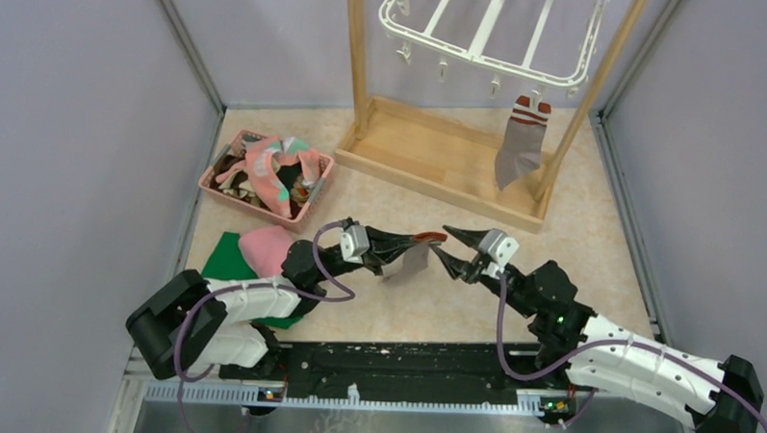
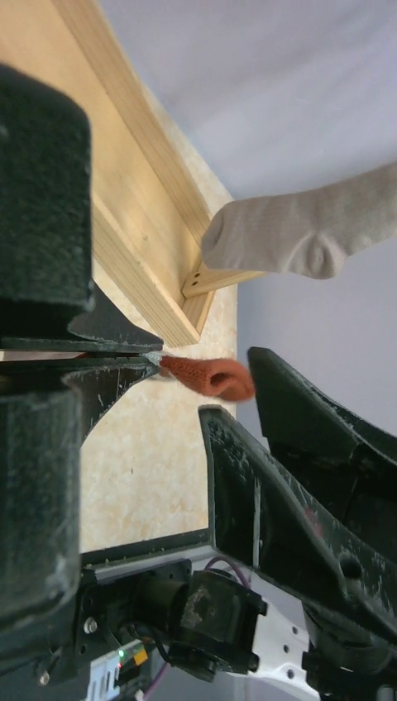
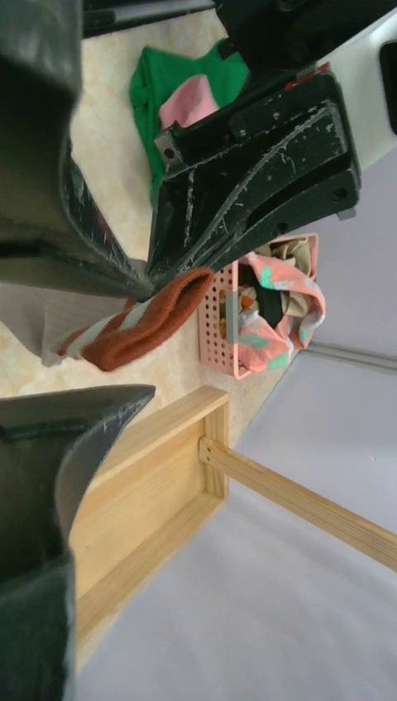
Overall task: Clip the socks to the hanger
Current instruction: Pick up the sock from the bin.
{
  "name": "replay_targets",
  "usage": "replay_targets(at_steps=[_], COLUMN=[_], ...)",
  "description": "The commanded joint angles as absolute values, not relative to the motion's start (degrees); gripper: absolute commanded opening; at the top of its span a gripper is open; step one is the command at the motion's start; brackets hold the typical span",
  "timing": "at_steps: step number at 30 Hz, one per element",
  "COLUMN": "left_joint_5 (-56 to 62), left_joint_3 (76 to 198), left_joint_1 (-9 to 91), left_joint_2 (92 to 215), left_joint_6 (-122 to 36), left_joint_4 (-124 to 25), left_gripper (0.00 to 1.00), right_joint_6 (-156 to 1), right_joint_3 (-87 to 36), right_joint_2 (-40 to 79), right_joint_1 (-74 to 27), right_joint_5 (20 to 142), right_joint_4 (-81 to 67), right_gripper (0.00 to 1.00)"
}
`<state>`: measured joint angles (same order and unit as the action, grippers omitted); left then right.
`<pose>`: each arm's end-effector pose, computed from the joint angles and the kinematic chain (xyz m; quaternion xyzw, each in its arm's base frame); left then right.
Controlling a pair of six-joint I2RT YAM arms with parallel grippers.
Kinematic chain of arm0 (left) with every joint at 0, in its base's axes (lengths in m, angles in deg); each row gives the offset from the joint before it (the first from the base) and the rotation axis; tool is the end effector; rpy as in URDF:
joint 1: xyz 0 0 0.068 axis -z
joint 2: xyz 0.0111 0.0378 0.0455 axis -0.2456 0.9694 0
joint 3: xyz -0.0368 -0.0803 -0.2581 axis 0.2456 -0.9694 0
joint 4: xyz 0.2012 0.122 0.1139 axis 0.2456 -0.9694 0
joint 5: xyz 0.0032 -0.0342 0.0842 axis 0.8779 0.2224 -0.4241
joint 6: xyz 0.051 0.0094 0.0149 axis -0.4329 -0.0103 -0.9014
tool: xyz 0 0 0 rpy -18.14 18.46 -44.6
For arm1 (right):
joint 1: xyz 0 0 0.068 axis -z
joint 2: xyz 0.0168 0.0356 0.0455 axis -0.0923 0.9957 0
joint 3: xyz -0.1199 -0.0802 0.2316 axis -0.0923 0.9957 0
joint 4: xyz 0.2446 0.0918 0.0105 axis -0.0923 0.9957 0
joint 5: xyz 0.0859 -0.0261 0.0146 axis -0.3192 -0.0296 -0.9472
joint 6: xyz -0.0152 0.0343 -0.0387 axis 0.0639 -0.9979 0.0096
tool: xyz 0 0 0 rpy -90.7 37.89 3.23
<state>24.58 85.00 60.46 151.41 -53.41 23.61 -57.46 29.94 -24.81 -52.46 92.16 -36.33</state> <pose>0.1508 -0.1833 0.2454 0.4055 0.4156 -0.4551 0.6751 0.0909 0.1397 0.2821 -0.3422 0.5243 0.2750 0.7296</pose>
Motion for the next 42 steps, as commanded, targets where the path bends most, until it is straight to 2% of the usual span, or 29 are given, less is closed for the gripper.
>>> replay_targets(at_steps=[1, 3, 5, 8, 12, 15, 27, 28, 30, 34, 37, 42], left_joint_5=[18.2, 18.3, 18.8, 21.0, 23.5, 24.7, 24.9, 24.9, 24.8, 24.6, 24.2, 24.5], left_joint_3=[82.2, 81.5, 81.7, 82.0, 82.0, 82.4, 82.5, 82.5, 82.7, 82.7, 82.6, 81.2], left_joint_1=[60.3, 60.0, 59.8, 59.7, 59.8, 59.8, 59.8, 59.8, 59.8, 59.8, 59.8, 59.8], left_joint_2=[147.4, 145.6, 143.8, 142.2, 141.2, 141.1, 141.3, 141.3, 141.4, 141.4, 140.9, 137.8], left_joint_6=[-46.4, -44.1, -41.7, -39.9, -39.1, -38.9, -39.3, -39.3, -39.2, -39.3, -40.3, -45.3], left_joint_4=[27.9, 26.5, 23.5, 21.3, 21.2, 20.6, 19.9, 19.9, 19.9, 19.8, 18.6, 16.4], left_gripper=[0.0, 0.0, 0.0, 0.0, 0.0, 0.0, 0.0, 0.0, 0.0, 0.0, 0.01, 0.39], right_joint_6=[-58.6, -59.0, -59.1, -59.0, -58.9, -59.0, -59.7, -59.8, -59.8, -59.7, -59.3, -58.3], right_joint_3=[29.8, 30.9, 31.5, 31.4, 30.7, 30.2, 30.5, 30.5, 30.3, 30.1, 30.2, 30.1], right_joint_2=[-27.4, -28.2, -28.2, -26.8, -23.4, -21.4, -22.5, -22.4, -22.3, -22.3, -23.5, -25.5], right_joint_1=[-51.5, -51.1, -50.6, -50.4, -50.4, -50.4, -50.4, -50.4, -50.4, -50.4, -50.4, -50.4], right_joint_5=[92.9, 92.5, 91.7, 89.6, 86.3, 84.2, 80.1, 80.1, 80.1, 81.3, 83.1, 83.3], right_joint_4=[-38.5, -39.7, -40.2, -40.1, -40.8, -41.7, -45.0, -45.1, -45.1, -44.9, -44.1, -42.1], right_gripper=[0.56, 0.72, 0.82, 0.86, 0.85, 0.73, 0.41, 0.37, 0.21, 0.01, 0.0, 0.0])
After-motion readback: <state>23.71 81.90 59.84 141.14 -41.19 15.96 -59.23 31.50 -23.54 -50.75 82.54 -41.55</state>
